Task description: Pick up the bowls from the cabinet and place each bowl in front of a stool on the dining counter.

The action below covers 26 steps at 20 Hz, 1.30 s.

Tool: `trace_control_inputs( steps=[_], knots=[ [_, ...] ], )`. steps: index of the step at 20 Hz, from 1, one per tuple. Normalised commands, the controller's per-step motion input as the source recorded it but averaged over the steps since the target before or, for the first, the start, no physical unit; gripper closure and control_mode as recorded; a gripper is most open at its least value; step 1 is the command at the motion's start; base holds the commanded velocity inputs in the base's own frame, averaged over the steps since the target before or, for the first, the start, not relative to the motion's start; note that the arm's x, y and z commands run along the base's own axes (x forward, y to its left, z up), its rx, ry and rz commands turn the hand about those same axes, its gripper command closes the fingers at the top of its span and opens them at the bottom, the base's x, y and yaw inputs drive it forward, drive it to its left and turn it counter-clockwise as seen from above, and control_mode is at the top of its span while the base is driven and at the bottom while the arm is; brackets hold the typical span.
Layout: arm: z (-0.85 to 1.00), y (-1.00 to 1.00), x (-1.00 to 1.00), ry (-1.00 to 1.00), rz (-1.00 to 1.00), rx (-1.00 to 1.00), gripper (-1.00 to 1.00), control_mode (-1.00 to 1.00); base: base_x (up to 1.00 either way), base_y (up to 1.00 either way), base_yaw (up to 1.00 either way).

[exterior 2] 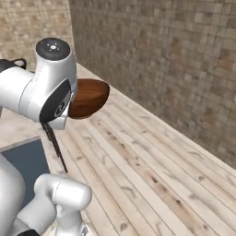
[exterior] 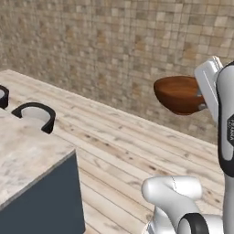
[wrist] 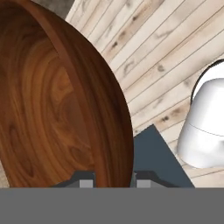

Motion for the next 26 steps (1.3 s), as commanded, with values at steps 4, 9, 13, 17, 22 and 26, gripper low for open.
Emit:
trace_control_inputs(
  steps=[4, 9, 13, 17, 22, 26],
  knots=[
    [0.0, 0.0, 0.0, 0.0, 0.0, 0.0, 1.0, 1.0, 0.29, -1.0, 0.49],
    [0.0, 0.0, 0.0, 0.0, 0.0, 0.0, 1.0, 1.0, 0.29, -1.0, 0.52],
    [0.0, 0.0, 0.0, 0.0, 0.0, 0.0, 1.0, 1.0, 0.28, -1.0, 0.56],
    [0.0, 0.0, 0.0, 0.0, 0.0, 0.0, 1.0, 1.0, 0.26, -0.91, 0.6],
    [0.0, 0.0, 0.0, 0.0, 0.0, 0.0, 1.0, 1.0, 0.25, -0.88, 0.62],
    [0.0, 0.0, 0.0, 0.0, 0.0, 0.0, 1.0, 1.0, 0.26, -0.84, 0.62]
  ],
)
